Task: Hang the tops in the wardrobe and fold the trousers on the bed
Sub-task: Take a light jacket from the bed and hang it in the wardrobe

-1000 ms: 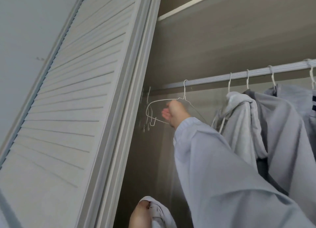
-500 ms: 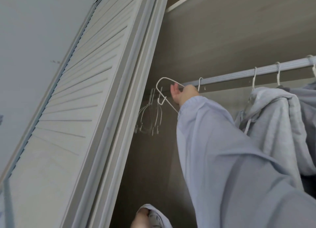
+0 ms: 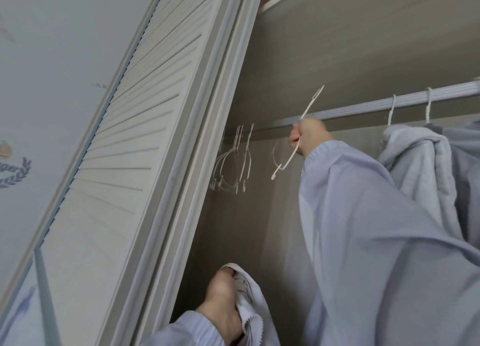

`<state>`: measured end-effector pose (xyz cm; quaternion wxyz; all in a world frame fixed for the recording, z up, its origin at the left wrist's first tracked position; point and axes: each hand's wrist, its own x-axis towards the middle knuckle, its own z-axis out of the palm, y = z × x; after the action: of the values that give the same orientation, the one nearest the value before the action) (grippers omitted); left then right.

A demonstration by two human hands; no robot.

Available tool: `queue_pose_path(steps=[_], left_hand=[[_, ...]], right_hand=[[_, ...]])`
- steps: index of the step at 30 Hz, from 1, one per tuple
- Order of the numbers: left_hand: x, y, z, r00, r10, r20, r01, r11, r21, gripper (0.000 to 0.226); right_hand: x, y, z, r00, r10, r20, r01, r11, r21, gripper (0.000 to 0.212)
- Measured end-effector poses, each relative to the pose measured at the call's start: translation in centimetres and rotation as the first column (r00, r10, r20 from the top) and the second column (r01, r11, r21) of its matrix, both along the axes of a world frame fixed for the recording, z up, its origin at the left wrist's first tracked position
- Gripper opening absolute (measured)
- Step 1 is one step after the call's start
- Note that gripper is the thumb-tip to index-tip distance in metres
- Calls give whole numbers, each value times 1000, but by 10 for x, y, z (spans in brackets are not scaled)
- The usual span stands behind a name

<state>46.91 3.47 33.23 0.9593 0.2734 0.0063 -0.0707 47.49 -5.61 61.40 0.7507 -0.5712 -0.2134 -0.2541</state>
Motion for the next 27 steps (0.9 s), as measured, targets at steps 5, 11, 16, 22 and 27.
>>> queue_pose_path(steps=[5,11,16,22,27], left_hand=[[-32,5,0,988,-87,125,45,951,307,49],[-101,26,-17,984,-104,143,4,821,571,24],[-153,49,-62,960,-247,129,99,736,670,22],[-207,61,-121,909,-414,39,252,623,741,22],[-259,68,-149,951,-308,2,172,539,825,29]], right_hand=[[-14,-3,-51,991,-62,-116,66,997,27,33],[-99,-3,-177,993,-119,17,120,989,-87,32],[-221,-32,-286,991,-136,3,135,978,-161,20],[-322,-43,-378,798,-577,-175,467,775,-425,21],[-434,-62,-427,802,-527,-281,344,792,-504,39]])
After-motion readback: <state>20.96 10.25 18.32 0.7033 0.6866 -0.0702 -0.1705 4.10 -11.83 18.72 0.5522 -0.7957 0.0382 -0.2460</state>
